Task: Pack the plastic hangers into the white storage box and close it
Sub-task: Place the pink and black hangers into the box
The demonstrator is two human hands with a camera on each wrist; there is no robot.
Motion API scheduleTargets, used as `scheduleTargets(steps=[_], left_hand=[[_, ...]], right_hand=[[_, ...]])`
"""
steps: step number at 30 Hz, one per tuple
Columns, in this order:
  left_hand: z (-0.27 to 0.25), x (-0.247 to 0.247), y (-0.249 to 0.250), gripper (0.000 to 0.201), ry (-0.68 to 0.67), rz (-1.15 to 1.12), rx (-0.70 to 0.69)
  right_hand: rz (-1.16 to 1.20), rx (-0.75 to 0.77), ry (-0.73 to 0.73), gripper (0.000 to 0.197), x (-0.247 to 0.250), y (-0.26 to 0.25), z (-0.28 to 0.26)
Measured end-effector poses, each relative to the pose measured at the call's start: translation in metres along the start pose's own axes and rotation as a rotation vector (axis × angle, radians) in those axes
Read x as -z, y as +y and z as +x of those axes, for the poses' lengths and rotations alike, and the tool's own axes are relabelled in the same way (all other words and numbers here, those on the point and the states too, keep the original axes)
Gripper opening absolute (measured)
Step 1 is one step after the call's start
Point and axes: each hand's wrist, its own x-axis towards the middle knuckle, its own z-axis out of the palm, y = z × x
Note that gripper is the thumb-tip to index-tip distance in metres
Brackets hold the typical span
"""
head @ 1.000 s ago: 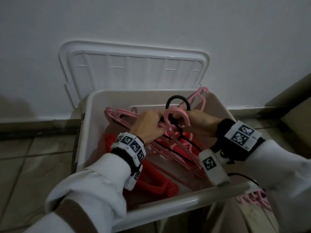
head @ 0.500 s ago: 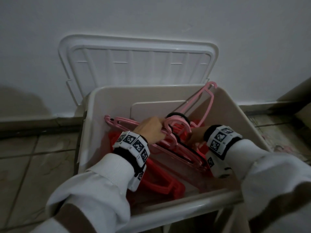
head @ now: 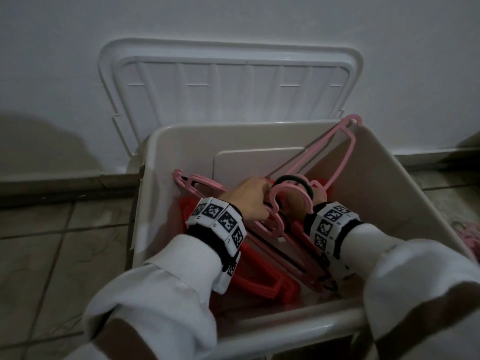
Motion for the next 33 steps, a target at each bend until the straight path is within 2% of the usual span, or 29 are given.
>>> scheduleTargets(steps=[3,6,9,11,13,16,20,21,23,25,27,29,31,32,33], left_hand=[[0.003,-0.003,-0.003,0.026,-0.001,-0.025,0.004],[0.005,-0.005,-0.005,0.025,0.003,-0.01,-0.009],[0.005,-0.003,-0.005,0.007,0.044,0.03,-0.043],[0.006,-0.003,-0.006,0.014,0.069,0.034,-0.065],[0.007,-0.004,-0.008,0.008,0.1,-0.022,-0.086],[0.009,-0.005,-0.005,0.015,0.188,-0.076,-0.108],[0.012,-0.003,-0.001,0.034,0.33,-0.123,-0.148],[0.013,-0.003,-0.002,0.037,0.358,-0.079,-0.162],[0.012,-0.004,0.0,0.045,0.413,0.209,-0.119],[0.012,-0.004,-0.001,0.047,0.456,0.4,-0.098],[0.012,-0.004,0.0,0.041,0.424,0.334,-0.112],[0.012,-0.005,-0.002,0.028,0.335,0.239,-0.144],[0.011,-0.006,-0.003,0.017,0.222,0.267,-0.123],[0.01,-0.006,-0.003,0.018,0.181,0.291,-0.105],[0.009,-0.006,-0.003,0.019,0.157,0.303,-0.095]], right_hand=[[-0.063,0.066,0.046,0.018,0.048,-0.028,-0.067],[0.043,0.089,-0.079,0.017,0.066,-0.033,-0.095],[0.085,0.113,-0.086,0.011,0.078,-0.029,-0.108],[0.139,0.15,-0.073,0.017,0.086,-0.026,-0.115],[0.192,0.172,-0.016,0.018,0.096,-0.022,-0.12],[0.312,0.24,0.055,0.016,0.107,-0.016,-0.13],[0.467,0.298,0.037,0.02,0.108,-0.017,-0.139],[0.476,0.319,0.049,0.018,0.108,-0.018,-0.14],[0.445,0.346,0.085,0.012,0.11,-0.019,-0.141],[0.393,0.343,0.096,0.016,0.113,-0.018,-0.141],[0.364,0.328,0.087,0.019,0.114,-0.018,-0.141],[0.354,0.331,0.064,0.015,0.115,-0.015,-0.142],[0.334,0.327,0.029,0.024,0.119,-0.013,-0.143],[0.306,0.316,0.011,0.03,0.121,-0.012,-0.143],[0.284,0.309,-0.013,0.027,0.124,-0.012,-0.145]])
